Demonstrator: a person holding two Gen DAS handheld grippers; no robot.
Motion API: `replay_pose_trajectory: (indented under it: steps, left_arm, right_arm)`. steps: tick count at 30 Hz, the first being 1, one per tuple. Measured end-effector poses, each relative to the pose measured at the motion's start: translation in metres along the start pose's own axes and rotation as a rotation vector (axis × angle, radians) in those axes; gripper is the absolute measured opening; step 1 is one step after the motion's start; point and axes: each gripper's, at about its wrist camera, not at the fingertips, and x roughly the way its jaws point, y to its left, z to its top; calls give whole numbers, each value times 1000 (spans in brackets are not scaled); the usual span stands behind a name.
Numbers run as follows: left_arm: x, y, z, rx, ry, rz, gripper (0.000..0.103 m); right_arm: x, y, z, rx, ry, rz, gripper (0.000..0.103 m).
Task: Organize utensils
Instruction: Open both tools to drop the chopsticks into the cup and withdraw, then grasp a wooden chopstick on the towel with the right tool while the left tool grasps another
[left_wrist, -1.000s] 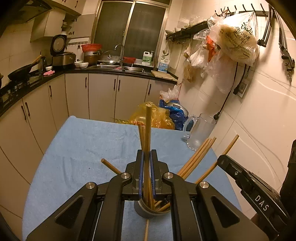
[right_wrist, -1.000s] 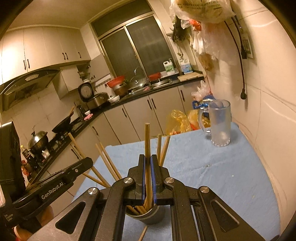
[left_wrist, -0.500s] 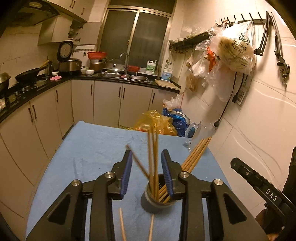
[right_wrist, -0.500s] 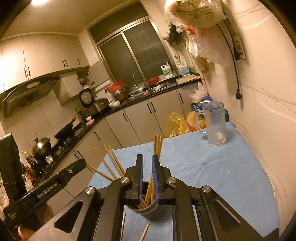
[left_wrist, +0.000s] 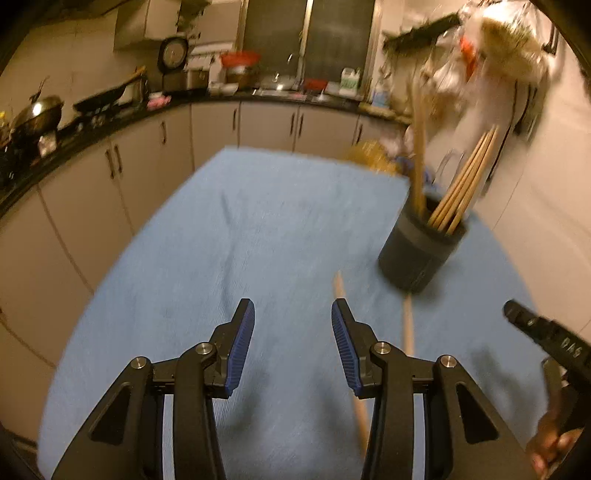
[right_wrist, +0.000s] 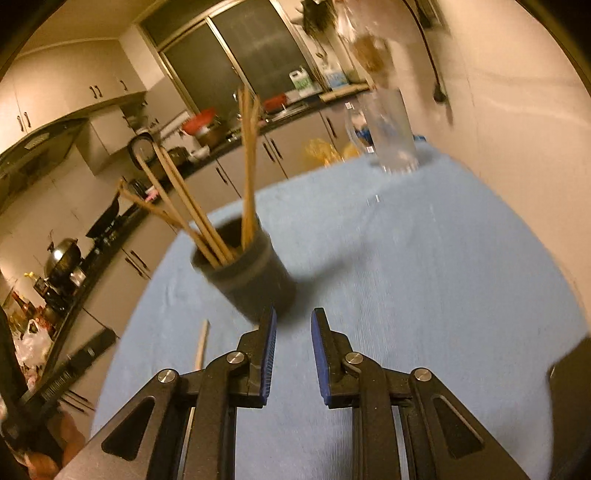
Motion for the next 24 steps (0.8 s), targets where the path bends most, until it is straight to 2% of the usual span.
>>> replay_pose_trajectory:
  steps: [6,12,18,24]
  left_arm:
    - [17,15,-32,-15,35,28,42]
    - [27,31,-34,-89,92,-18,42]
    - [26,37,-35,-129,98,-52,42]
    - [25,38,-34,-148,99,-83,42]
  right_arm:
    - [19,0,-31,5,89,-2,21]
    - [24,18,-34,-34,116,12,21]
    - [55,53,-33,-73,214,43,21]
    - [78,80,-46,-165,293,-13,22]
